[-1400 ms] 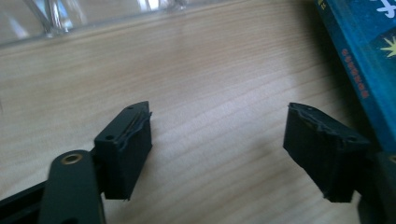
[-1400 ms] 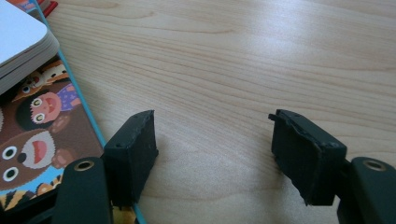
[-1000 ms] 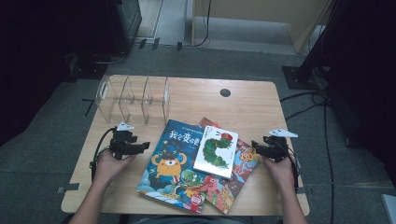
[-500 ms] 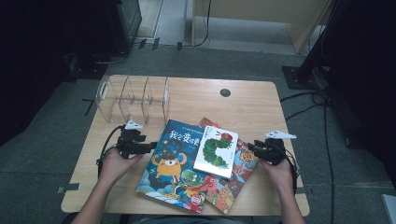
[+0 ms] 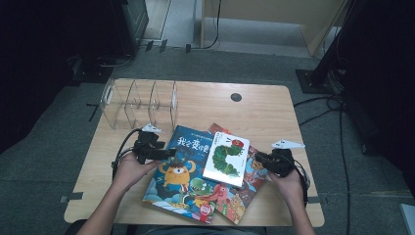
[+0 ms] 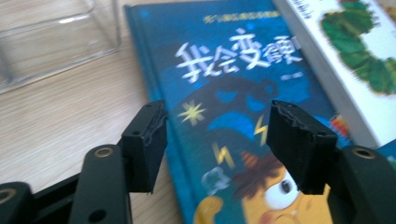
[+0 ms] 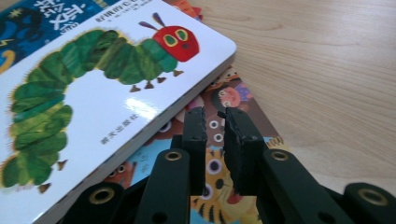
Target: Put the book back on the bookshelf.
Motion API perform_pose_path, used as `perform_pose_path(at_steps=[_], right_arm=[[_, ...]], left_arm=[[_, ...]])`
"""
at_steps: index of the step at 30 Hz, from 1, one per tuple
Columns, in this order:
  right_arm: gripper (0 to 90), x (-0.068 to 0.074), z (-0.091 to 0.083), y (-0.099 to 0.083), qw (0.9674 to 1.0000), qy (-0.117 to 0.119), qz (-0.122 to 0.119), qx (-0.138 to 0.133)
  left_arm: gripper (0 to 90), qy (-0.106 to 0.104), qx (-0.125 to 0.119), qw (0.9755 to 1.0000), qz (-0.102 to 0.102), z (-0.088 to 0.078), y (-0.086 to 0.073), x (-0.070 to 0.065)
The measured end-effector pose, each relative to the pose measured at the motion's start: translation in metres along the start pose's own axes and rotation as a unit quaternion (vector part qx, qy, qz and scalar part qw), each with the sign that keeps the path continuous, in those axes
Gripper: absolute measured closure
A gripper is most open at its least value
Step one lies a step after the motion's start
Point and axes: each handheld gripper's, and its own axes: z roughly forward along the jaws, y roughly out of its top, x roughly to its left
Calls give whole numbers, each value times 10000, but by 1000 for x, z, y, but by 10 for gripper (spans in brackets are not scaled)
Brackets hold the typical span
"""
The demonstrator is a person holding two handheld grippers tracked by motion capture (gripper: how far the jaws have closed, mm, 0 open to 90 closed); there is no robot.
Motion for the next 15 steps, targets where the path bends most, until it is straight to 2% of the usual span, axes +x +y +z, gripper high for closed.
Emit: perform_pose_path(at_steps=[3, 4, 15], right_arm=[[845, 6, -1, -1, 9999, 121, -14, 26], [861, 12, -2, -1, 9998, 201, -75, 59], [898, 30, 0, 2, 9992, 333, -232, -2]], left_arm=[[362, -84, 46, 9999, 60, 3, 4, -7], [362, -120, 88, 9998, 129, 6, 7, -11], [350, -246, 211, 9992, 235, 17, 16, -25]])
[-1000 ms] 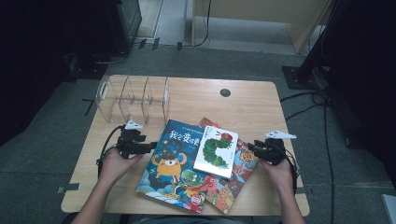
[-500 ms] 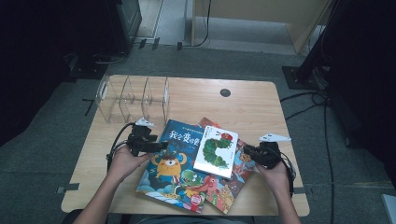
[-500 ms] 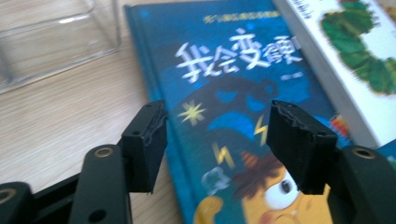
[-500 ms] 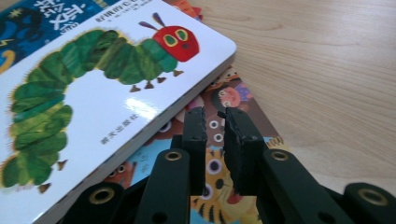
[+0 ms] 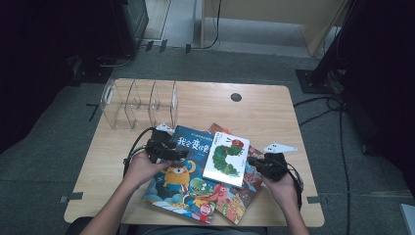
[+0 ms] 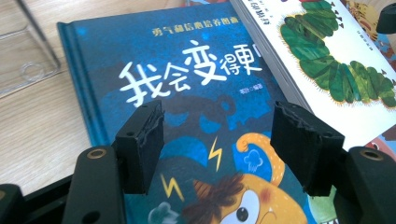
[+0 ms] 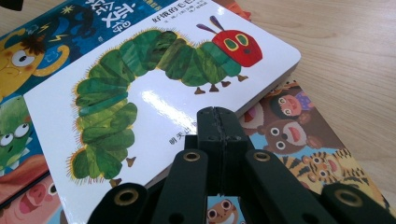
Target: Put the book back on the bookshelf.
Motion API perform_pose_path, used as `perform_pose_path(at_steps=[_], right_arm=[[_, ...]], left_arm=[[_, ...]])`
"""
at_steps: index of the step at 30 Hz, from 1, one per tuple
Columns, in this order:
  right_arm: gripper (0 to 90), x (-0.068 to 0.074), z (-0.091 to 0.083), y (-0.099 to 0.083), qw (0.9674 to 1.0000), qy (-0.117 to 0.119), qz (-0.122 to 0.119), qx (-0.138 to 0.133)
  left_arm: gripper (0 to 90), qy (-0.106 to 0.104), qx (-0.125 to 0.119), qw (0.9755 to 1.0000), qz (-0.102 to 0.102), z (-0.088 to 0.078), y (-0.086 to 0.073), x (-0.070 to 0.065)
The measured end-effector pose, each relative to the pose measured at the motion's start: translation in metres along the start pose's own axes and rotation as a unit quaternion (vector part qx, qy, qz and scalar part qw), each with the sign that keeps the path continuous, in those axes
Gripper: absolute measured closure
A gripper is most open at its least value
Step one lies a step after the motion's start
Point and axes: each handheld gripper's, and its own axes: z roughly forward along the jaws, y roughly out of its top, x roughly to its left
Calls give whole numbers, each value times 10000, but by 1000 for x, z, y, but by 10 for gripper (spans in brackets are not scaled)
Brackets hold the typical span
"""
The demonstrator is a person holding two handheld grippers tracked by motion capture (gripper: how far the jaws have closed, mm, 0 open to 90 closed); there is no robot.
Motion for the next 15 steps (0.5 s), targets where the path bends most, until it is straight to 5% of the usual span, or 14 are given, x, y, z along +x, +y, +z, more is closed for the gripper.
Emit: perform_pose_path(at_steps=[9, 15], right_arm=[[898, 4, 7, 7, 9999, -87, -37, -61], [900, 5, 15, 9, 9998, -101, -123, 140]], left_arm=[[337, -41, 81, 10000, 33, 8, 9, -9], [322, -68, 113, 9999, 54, 10, 14, -14]])
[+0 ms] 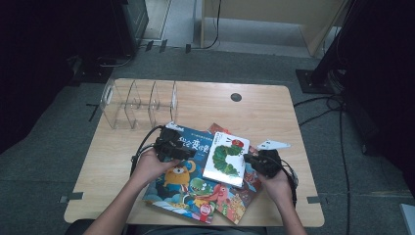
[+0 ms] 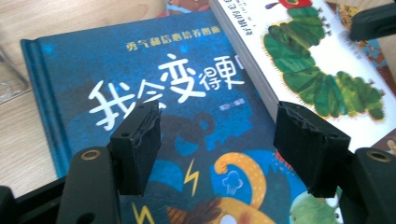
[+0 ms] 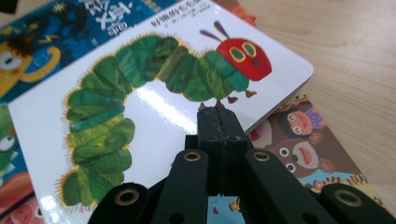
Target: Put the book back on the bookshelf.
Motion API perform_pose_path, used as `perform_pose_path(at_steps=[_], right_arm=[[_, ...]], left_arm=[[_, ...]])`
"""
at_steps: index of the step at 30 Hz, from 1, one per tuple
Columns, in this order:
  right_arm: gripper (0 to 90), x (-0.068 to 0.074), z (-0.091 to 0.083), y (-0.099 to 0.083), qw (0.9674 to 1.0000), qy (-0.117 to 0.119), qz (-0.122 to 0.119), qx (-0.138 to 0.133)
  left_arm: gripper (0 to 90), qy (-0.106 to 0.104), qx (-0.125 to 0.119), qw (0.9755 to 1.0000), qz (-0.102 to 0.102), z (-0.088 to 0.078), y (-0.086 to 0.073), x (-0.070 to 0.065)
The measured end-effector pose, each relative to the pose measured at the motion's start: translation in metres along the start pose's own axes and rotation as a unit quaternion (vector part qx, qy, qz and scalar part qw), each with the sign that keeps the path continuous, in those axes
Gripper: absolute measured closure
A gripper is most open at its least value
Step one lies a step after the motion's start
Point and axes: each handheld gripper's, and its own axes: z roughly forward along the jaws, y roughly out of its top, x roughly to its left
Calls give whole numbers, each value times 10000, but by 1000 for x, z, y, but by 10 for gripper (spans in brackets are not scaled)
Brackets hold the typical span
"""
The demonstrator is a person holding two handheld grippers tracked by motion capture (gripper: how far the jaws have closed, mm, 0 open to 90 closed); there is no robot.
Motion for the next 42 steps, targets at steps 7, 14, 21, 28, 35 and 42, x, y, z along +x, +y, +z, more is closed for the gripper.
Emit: perform_pose_path(at_steps=[7, 14, 21, 28, 35, 42], right_arm=[[900, 1, 6, -1, 9999, -25, -88, 126], [900, 1, 6, -5, 9999, -3, -132, 5], [900, 3, 6, -7, 9998, -38, -202, -35], [900, 4, 4, -10, 9996, -48, -257, -92], [900, 5, 4, -12, 9995, -63, -283, -153], [900, 6, 3, -14, 9994, -55, -283, -173]], left_arm=[[314, -122, 35, 9999, -101, 4, 4, -5], [312, -193, 257, 9995, 4, 18, 11, -16], [316, -290, 449, 9986, -26, 30, 18, -24], [319, -342, 697, 9970, -22, 44, 25, -34], [329, -375, 911, 9950, -145, 56, 28, -37], [360, -555, 934, 9932, -412, 63, 33, -40]])
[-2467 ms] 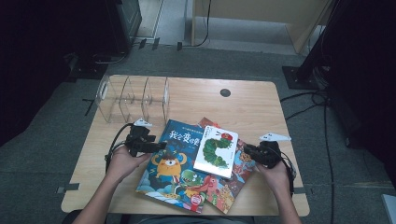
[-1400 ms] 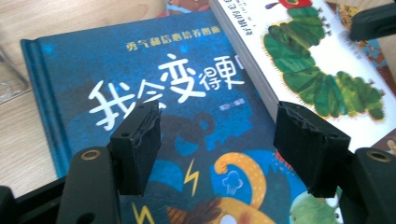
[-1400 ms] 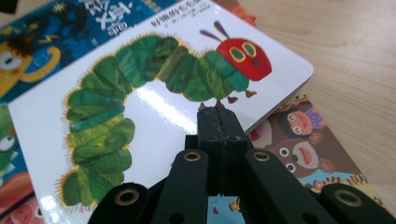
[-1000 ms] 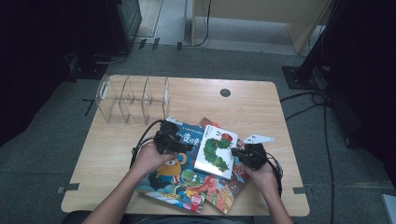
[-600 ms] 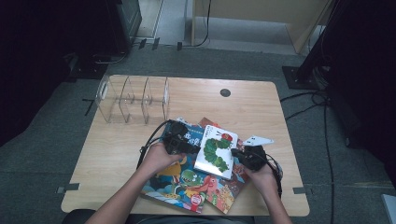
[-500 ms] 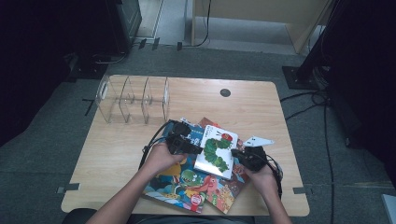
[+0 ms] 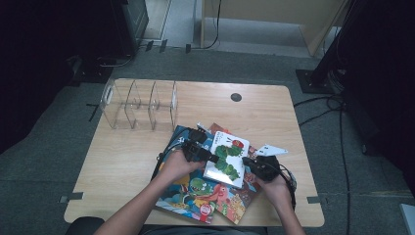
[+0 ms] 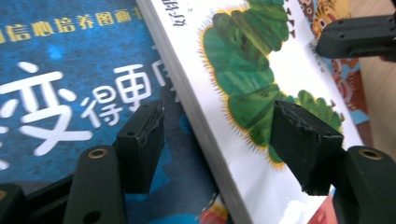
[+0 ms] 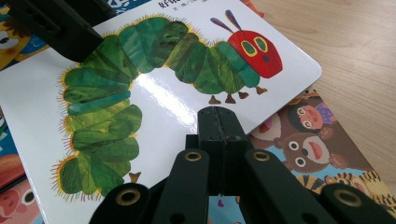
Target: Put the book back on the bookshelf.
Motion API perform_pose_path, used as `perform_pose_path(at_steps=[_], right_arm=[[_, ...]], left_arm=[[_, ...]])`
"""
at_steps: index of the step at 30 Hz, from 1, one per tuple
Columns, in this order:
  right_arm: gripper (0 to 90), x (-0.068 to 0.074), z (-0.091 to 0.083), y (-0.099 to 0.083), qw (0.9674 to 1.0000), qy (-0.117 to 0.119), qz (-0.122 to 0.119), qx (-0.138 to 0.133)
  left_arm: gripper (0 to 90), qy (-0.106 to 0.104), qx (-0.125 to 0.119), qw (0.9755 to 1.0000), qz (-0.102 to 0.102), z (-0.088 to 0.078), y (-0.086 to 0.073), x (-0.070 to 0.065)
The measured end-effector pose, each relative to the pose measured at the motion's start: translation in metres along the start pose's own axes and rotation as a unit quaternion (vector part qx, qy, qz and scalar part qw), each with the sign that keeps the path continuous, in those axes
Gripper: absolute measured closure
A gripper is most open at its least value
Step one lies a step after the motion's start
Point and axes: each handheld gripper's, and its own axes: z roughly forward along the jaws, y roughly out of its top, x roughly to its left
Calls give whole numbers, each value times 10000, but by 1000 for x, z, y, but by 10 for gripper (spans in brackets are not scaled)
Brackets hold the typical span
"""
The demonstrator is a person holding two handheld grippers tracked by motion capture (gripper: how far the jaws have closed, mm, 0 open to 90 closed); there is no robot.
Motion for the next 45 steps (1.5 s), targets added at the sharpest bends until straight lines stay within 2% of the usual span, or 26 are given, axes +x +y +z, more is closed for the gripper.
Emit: perform_pose_path(at_steps=[4, 9, 19, 20, 21, 23, 25, 27, 32, 33, 34, 35, 37, 38, 39, 40, 42, 43, 44, 45], right_arm=[[900, 0, 0, -1, 10000, -2, -28, -11], [900, 0, -2, -2, 10000, 26, -21, -27], [900, -1, -6, -8, 9999, 66, -132, -42], [900, -1, -3, -10, 9989, -182, -291, 330], [900, -1, -3, -10, 9989, -182, -291, 330], [900, -5, -4, -12, 9995, -1, 109, 289], [900, -1, -4, -13, 9995, -143, -114, 260], [900, 0, -4, -12, 9994, -154, -166, 269], [900, -1, -3, -13, 9996, -82, -160, 226], [900, -1, -3, -14, 9996, -75, -166, 213], [900, -1, -3, -14, 9996, -75, -166, 213], [900, -1, -3, -14, 9996, -70, -159, 206], [900, -2, -2, -14, 9998, -1, -41, 184], [900, -3, -2, -14, 9998, 13, 5, 179], [900, -3, -2, -14, 9998, 13, 5, 179], [900, -5, -2, -15, 9998, 125, 90, 151], [900, -5, 0, -15, 9995, 267, 123, 119], [900, -4, 2, -14, 9994, 307, 84, 111], [900, -4, 2, -14, 9994, 307, 84, 111], [900, -2, 3, -14, 9994, 333, 38, 128]], left_arm=[[367, -85, 60, 9999, -66, 3, 3, -3], [377, -20, 104, 9998, -150, 4, 5, -5], [378, 24, 109, 9998, -143, 4, 5, -6], [378, 40, 117, 9998, -136, 4, 5, -7], [378, 40, 117, 9998, -136, 4, 5, -7], [379, 128, 123, 9998, -84, 4, 5, -9], [379, 150, 116, 9998, -67, 5, 4, -9], [380, 157, 89, 9998, -87, 5, 4, -10], [409, 193, 58, 9996, -212, 4, 3, -9], [415, 182, 41, 9992, -346, 4, 3, -8], [438, 182, 41, 9992, -346, 4, 3, -8], [438, 183, 41, 9989, -436, 3, 4, -7], [461, 126, 78, 9982, -573, 1, 6, -5], [465, 126, 78, 9982, -573, 1, 6, -5], [465, 46, 78, 9977, -676, 0, 7, -3], [479, -19, 87, 9973, -722, -4, 8, 0], [492, -119, -26, 9967, -807, -11, 9, 4], [501, -223, -169, 9958, -875, -17, 9, 6], [529, -223, -169, 9958, -875, -17, 9, 6], [548, -414, -424, 9937, -949, -26, 10, 7]])
